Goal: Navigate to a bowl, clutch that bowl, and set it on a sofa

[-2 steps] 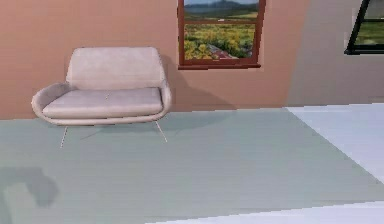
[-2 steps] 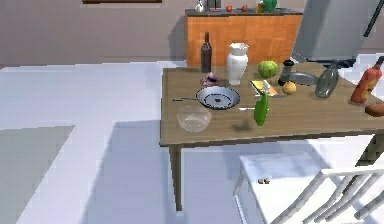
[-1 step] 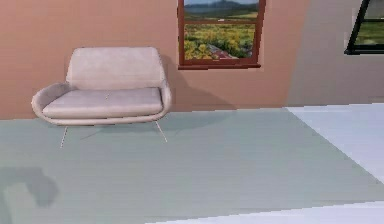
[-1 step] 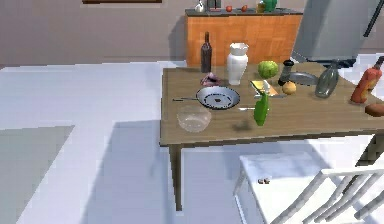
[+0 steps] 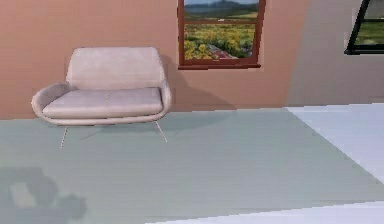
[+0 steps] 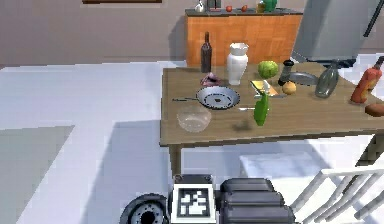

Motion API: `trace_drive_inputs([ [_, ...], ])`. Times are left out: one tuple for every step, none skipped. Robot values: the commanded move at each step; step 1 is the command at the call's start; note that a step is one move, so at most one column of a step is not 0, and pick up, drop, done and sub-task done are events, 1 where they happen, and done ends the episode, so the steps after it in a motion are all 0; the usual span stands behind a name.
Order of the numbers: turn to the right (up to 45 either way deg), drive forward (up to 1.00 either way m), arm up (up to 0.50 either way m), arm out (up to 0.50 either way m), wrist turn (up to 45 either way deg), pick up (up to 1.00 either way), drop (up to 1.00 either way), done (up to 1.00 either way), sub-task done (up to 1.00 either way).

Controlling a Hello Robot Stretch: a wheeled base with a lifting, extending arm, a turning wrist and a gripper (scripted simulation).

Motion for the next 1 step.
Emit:
trace_drive_inputs([
  [0.0,0.00,0.00,0.50,0.0,0.00,0.00,0.00,0.00],
])
